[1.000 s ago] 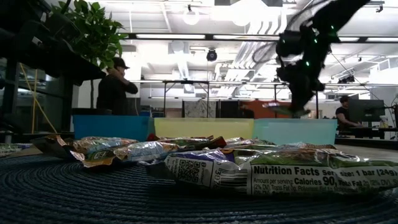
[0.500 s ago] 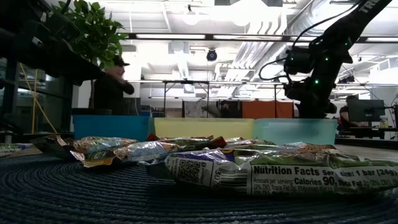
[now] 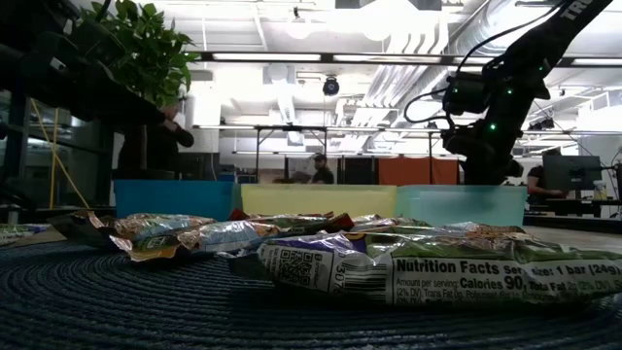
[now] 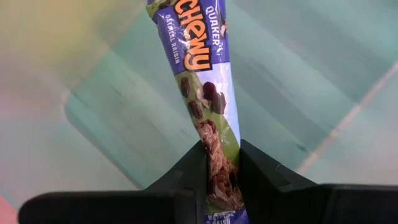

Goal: Pick and place Granola Bars by type
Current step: Put the blue granola bar into the green bin

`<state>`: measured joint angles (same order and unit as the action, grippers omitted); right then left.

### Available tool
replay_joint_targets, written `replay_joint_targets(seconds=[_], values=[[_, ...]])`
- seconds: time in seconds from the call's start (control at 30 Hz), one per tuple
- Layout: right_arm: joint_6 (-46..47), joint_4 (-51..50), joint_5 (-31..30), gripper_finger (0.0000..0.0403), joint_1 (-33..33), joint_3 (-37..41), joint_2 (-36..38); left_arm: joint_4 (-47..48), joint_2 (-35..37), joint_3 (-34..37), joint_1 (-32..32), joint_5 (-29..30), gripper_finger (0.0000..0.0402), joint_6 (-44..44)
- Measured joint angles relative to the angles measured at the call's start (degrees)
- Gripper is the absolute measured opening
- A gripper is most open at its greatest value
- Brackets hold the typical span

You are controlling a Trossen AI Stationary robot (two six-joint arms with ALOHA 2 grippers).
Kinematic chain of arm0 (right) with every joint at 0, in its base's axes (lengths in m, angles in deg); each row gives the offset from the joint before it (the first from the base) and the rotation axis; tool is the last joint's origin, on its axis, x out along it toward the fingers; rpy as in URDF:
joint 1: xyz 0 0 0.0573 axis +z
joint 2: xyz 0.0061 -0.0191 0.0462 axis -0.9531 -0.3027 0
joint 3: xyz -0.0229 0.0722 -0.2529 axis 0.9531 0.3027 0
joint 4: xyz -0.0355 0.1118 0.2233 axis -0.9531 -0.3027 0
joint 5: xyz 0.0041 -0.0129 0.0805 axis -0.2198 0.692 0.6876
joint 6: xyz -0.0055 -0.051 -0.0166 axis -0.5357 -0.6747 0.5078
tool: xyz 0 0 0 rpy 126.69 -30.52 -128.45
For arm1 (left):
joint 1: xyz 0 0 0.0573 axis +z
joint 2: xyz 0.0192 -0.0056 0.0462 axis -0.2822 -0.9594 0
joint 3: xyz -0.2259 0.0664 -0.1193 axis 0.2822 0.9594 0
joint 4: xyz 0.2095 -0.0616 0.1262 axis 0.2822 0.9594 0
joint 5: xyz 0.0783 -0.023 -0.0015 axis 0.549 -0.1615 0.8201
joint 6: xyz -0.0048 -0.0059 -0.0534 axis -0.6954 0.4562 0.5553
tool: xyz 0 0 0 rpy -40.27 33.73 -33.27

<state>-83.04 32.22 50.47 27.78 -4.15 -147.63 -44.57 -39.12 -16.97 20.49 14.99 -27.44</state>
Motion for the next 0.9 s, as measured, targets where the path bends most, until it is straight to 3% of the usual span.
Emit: replay_joint_targets(seconds=[0.5, 0.9], values=[[-7.52, -1.56, 5.06, 0.0067, 0.02, 0.0, 0.0, 0.0, 0.0, 0.02, -0.02, 0.02, 0.0131, 0.02], [-10.73, -2.1, 4.66, 0.0067, 0.02, 0.0, 0.0, 0.0, 0.01, 0.01, -0.02, 0.01, 0.0131, 0.02]])
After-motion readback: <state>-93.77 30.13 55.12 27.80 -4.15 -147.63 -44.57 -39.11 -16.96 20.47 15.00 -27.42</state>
